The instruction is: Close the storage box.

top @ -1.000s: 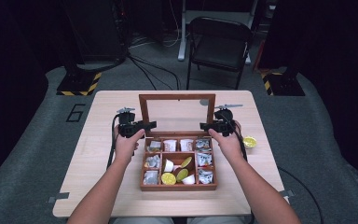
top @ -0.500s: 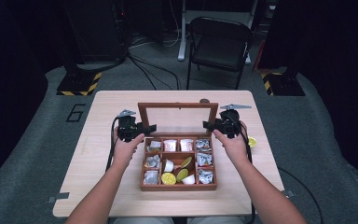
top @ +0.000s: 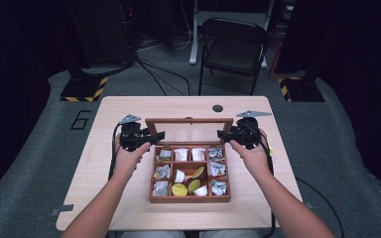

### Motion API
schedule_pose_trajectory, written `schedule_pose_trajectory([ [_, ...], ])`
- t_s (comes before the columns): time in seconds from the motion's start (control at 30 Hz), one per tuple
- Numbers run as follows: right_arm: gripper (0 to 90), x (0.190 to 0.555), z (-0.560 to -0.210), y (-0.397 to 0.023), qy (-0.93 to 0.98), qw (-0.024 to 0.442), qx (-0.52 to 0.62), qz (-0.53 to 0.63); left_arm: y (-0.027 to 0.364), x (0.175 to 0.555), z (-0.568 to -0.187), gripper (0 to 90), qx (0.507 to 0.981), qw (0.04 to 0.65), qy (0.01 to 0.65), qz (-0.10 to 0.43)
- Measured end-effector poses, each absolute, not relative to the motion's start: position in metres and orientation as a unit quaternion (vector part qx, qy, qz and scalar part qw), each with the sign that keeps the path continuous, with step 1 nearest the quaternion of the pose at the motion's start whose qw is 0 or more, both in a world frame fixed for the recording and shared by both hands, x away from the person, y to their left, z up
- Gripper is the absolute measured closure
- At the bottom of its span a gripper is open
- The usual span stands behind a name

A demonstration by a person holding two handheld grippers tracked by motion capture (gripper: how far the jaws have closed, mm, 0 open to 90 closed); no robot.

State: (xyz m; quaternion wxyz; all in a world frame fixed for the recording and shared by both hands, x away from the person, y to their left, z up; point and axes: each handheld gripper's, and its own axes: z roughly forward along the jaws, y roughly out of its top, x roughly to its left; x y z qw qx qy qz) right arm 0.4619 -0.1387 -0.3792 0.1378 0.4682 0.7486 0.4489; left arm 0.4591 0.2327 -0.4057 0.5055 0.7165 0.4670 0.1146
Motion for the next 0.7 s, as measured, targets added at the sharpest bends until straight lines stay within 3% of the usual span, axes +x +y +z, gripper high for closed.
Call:
schedule_pose_trajectory([
  [0.7,44.7,0.428,-0.369,-0.153,0.746,0.131,0.450,0.472,0.239,0.428,-0.389,37.0,0.735,0.502,0.440,0.121],
])
